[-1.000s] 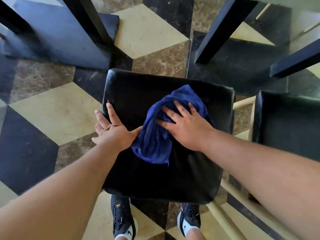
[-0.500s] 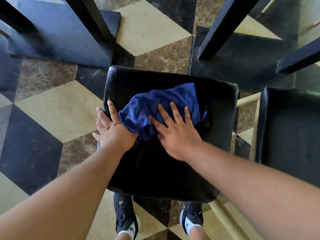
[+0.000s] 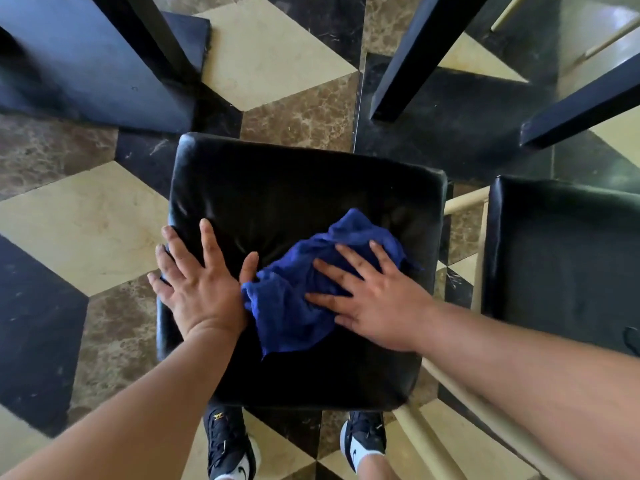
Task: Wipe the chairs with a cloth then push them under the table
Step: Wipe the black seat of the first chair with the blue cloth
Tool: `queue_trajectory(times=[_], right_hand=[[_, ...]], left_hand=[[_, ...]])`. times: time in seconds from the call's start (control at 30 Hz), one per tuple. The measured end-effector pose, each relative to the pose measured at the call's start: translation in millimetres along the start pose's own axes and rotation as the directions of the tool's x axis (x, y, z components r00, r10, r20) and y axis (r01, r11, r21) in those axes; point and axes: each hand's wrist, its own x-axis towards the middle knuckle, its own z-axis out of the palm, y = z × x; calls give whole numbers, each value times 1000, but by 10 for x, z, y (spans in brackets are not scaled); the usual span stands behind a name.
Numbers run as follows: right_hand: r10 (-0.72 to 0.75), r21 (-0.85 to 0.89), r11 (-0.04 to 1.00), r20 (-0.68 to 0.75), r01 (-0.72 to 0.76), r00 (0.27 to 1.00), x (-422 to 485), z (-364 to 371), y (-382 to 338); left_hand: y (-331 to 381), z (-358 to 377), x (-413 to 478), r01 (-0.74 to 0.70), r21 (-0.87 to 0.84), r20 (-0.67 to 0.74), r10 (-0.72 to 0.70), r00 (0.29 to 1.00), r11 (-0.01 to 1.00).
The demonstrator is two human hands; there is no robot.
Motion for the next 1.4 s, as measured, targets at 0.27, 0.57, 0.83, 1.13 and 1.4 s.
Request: queue_trajectory(times=[0.27,0.57,0.83,1.13,1.4], right_hand=[[216,-33,974,-124,-222,968,619,-423,844],[46,0,999,-17,-46,999,-219,-80,188],[-278,98,960,199,263,940,-871,232,-88],[22,-104,994,-34,-25,999,-334,1,617],[275,-30,959,-120,-281,954,-302,-102,1225]], left_hand=[[-17,75,-8,-7,-14,-86,6,996,1000],[-23,83,-7,-16,-36,-108,12,994,999],[-32,97,-7,-14,-42,-100,10,995,999],[-50,153,14,-34,-48,-140,27,990,998],[-25,105,-8,-17,-41,-133,11,991,999]])
